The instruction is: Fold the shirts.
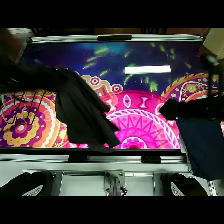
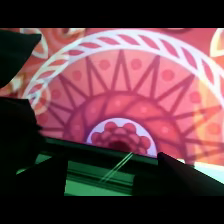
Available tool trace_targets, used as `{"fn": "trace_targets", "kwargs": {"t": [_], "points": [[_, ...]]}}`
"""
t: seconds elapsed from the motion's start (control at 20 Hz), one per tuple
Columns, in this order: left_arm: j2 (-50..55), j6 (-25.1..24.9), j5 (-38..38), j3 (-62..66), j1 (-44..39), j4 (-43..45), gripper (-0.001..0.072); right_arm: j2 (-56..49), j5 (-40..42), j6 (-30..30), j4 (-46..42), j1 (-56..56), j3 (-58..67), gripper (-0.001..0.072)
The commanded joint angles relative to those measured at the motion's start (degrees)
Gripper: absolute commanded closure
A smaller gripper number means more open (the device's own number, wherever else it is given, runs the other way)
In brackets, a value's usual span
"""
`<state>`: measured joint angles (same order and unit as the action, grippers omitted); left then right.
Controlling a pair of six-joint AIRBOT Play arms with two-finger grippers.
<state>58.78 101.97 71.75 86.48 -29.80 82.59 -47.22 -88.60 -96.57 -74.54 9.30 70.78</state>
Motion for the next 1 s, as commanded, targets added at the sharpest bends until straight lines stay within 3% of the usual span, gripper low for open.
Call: {"fn": "trace_targets", "kwargs": {"t": [0.0,0.1,0.15,0.25,0.3,0.45,0.6,0.75,0.95], "points": [[-0.2,6.2,-9.8,-22.5,-3.1,0.4,0.0665,0.8,7.4,-4.4,1.0,7.8,-15.1,0.0049],[1.1,12.5,-13.0,-30.3,-2.4,-1.8,0.0661,0.6,15.0,-9.2,2.7,14.1,-23.8,0.0049],[1.4,12.7,-12.7,-31.7,-1.5,-2.3,0.0549,0.6,19.0,-12.3,3.1,16.9,-27.1,0.0049],[1.0,10.2,-9.0,-30.8,1.5,-2.2,0.0068,0.6,24.4,-17.2,3.2,20.5,-30.5,0.0049],[0.6,6.6,-5.5,-29.2,4.0,-2.2,0.0027,0.6,25.9,-18.6,3.2,21.3,-30.7,0.0049],[-1.4,-3.0,3.6,-25.9,11.7,-2.2,0.0030,0.5,30.8,-19.1,5.3,21.2,-30.7,0.0048],[-5.0,-4.5,8.1,-31.0,14.5,-2.2,0.0036,-2.0,31.5,-19.0,6.8,21.3,-30.7,0.0049],[-9.4,-4.6,5.2,-42.6,14.1,-7.2,0.0036,-7.4,33.0,-15.6,11.1,23.4,-30.7,0.0049],[-11.6,-3.6,-5.9,-52.4,14.1,-13.2,0.0036,-14.6,40.2,-15.1,13.1,29.6,-30.7,0.0049]]}}
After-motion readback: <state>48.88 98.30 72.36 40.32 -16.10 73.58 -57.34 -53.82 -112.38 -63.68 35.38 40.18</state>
